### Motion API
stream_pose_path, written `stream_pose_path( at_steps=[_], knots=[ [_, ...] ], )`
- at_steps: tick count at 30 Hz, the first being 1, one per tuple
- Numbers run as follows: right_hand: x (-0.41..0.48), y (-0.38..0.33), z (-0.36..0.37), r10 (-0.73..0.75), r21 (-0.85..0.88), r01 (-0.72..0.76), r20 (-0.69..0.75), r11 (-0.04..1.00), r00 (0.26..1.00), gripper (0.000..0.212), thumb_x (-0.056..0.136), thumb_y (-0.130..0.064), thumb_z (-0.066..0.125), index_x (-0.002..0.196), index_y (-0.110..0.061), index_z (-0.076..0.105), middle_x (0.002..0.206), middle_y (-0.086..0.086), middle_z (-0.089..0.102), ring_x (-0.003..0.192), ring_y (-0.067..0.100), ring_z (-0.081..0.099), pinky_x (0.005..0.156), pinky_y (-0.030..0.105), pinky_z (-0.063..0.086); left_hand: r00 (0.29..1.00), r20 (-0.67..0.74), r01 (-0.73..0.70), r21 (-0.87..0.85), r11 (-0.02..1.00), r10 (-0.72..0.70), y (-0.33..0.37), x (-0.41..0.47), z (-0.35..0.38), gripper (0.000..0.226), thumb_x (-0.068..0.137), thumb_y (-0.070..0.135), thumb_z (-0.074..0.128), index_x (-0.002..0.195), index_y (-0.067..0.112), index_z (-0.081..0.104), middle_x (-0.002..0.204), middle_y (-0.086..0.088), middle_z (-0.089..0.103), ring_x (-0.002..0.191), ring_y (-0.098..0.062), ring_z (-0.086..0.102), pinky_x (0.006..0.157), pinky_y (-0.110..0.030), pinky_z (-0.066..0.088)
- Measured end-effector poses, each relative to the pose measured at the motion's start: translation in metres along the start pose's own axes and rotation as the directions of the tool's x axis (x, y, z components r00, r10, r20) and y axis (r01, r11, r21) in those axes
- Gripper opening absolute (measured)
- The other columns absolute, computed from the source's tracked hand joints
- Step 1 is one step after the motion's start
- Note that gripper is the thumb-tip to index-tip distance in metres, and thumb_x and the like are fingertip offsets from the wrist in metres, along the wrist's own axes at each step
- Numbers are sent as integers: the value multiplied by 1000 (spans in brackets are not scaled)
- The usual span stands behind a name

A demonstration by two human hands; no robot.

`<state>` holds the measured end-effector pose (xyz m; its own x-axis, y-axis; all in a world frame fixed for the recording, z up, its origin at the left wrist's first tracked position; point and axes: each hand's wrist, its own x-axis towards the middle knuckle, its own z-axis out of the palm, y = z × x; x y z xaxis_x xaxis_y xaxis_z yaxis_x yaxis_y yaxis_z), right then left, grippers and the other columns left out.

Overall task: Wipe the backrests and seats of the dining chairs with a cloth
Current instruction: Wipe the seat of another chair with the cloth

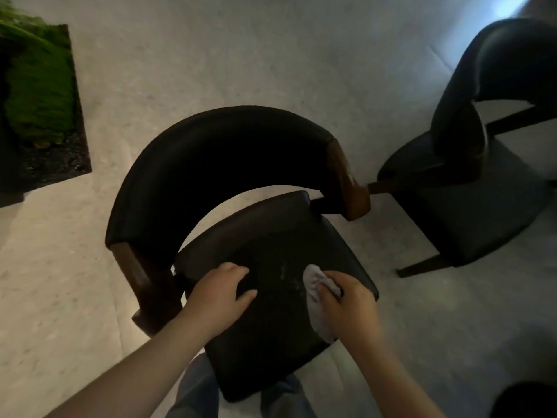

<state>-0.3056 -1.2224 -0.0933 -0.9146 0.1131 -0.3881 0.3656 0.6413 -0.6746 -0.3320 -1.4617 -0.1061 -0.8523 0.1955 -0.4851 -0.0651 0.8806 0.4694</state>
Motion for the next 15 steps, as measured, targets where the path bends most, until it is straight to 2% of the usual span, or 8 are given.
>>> stream_pose_path(
  at_steps=[8,11,15],
  knots=[
    [26,28,43,78,50,-71,-156,996,985,21,90,-24,62,110,-19,68,104,-3,66,96,13,62,84,22,47,997,44,-63,124,990,58,-36,65,24,58,91,48,58,142,24,44,139,3,47,120,-12,50,94,-21,39],
    [42,43,62,140,9,-140,-141,990,980,22,90,-30,63,112,-27,61,101,-8,62,90,6,60,81,24,52,996,74,-60,136,989,50,-50,88,38,59,92,49,57,143,23,43,141,1,46,122,-14,50,96,-24,41],
    [67,61,85,168,-47,-174,-114,984,979,24,90,-31,63,113,-29,59,101,-12,59,87,0,56,71,13,41,995,80,-68,148,987,56,-65,117,56,57,93,48,56,141,20,45,137,-1,48,119,-16,52,93,-26,42]
  ],
)
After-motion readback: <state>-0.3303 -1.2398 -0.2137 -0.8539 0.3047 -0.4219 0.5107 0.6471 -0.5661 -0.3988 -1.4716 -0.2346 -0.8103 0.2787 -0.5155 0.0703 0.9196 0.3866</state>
